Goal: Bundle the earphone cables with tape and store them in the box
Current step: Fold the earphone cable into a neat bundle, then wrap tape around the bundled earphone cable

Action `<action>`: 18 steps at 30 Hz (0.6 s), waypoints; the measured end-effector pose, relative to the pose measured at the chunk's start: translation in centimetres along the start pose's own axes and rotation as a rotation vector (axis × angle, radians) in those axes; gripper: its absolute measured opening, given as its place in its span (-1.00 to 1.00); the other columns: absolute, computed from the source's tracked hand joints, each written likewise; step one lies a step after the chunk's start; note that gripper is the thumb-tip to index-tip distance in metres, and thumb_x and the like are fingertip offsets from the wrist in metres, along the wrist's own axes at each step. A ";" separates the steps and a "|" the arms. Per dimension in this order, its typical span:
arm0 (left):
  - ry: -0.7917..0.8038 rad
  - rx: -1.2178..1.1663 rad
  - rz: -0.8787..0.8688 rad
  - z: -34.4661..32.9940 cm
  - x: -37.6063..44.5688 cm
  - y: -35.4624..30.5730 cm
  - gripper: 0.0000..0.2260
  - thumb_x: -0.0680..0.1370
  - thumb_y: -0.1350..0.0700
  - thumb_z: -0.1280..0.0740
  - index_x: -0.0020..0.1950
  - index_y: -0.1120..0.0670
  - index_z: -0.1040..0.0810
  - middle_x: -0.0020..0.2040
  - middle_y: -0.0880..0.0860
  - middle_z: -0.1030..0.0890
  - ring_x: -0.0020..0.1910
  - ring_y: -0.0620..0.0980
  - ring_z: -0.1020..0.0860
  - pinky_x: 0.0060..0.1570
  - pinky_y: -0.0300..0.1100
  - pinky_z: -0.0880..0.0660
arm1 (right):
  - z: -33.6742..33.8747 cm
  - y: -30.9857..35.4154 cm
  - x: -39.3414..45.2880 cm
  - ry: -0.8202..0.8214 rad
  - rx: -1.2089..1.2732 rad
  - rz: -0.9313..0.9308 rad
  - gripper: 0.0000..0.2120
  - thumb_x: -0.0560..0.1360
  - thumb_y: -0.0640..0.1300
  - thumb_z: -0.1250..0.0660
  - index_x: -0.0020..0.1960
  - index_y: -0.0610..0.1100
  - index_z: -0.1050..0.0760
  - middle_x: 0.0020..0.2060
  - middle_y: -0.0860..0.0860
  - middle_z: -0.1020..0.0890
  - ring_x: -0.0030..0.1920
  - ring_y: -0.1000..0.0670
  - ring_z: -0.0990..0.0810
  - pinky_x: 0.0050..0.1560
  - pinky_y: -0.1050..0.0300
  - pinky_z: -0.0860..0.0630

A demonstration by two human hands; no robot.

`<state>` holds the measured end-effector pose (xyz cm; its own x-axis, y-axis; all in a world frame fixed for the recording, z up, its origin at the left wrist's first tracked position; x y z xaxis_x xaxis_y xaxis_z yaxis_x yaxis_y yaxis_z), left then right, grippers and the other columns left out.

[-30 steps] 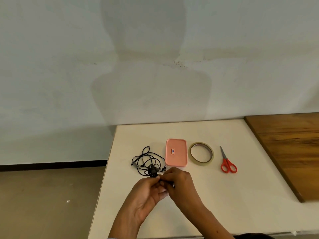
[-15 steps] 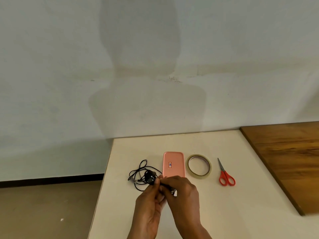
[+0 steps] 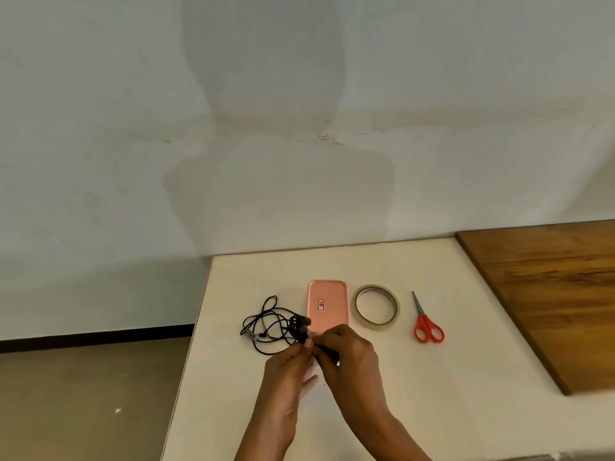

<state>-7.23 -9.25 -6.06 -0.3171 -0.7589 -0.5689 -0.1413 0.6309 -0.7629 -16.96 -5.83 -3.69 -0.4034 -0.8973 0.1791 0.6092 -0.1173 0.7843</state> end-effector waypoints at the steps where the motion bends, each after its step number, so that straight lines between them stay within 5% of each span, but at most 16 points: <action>1: -0.023 0.025 -0.012 0.0 0.0 0.0 -0.83 0.57 0.15 -0.28 0.06 0.16 -0.63 -0.07 0.11 -0.68 -0.01 0.01 -0.62 0.17 0.00 -0.49 | 0.1 -0.1 0.0 -0.002 0.048 -0.025 -0.82 0.46 -0.24 -0.39 -0.03 0.00 -0.67 -0.20 0.16 -0.58 -0.21 0.15 -0.57 -0.16 0.34 -0.52; 7: -0.092 -0.025 -0.114 -1.3 -0.9 -0.7 -0.88 0.54 0.27 -0.29 -0.05 0.21 -0.64 -0.25 0.10 -0.69 -0.27 -0.08 -0.67 -0.18 -0.24 -0.62 | 1.9 -0.6 -0.2 -0.050 0.335 -0.200 -0.78 0.36 -0.32 -0.46 -0.20 0.00 -0.67 -0.35 0.11 -0.67 -0.30 0.17 -0.64 -0.22 0.31 -0.56; 10: -0.102 0.013 -0.136 -2.0 -1.4 -0.4 -0.85 0.56 0.27 -0.26 -0.04 0.20 -0.63 -0.17 0.12 -0.69 -0.25 -0.08 -0.67 -0.31 -0.31 -0.58 | 2.0 -1.1 -0.5 0.006 0.334 -0.239 -0.84 0.40 -0.29 -0.44 -0.18 -0.03 -0.66 -0.31 0.14 -0.67 -0.25 0.17 -0.63 -0.22 0.41 -0.49; 15: -0.157 0.038 -0.161 -2.5 -1.3 0.0 -0.83 0.56 0.28 -0.26 -0.13 0.16 -0.63 -0.16 0.16 -0.67 -0.14 0.06 -0.64 -0.29 -0.28 -0.57 | 2.9 -2.3 -0.7 0.136 0.263 -0.275 -0.91 0.48 -0.10 -0.38 -0.09 -0.01 -0.67 -0.15 0.13 -0.67 -0.11 0.24 -0.59 -0.18 0.52 -0.43; 18: -0.191 0.179 -0.231 -2.5 -1.1 -0.3 -0.78 0.55 0.28 -0.28 -0.24 0.10 -0.64 -0.18 0.14 -0.68 -0.07 0.12 -0.63 -0.10 -0.15 -0.56 | 4.3 -3.7 -0.2 -0.065 0.212 -0.308 -0.93 0.48 -0.13 -0.38 -0.14 -0.04 -0.64 -0.16 0.12 -0.65 -0.13 0.26 -0.58 -0.17 0.44 -0.44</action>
<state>-9.19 -8.20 -4.48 -0.1122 -0.9054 -0.4094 -0.0171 0.4137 -0.9102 -22.04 -3.38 -4.06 -0.5925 -0.8039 -0.0521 0.3004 -0.2805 0.9117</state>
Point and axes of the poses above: each hand's wrist, its own x-axis towards the middle knuckle, its own z-axis out of the back of the hand, y = z × x, the point moved 4 cm from there along x, towards the middle knuckle
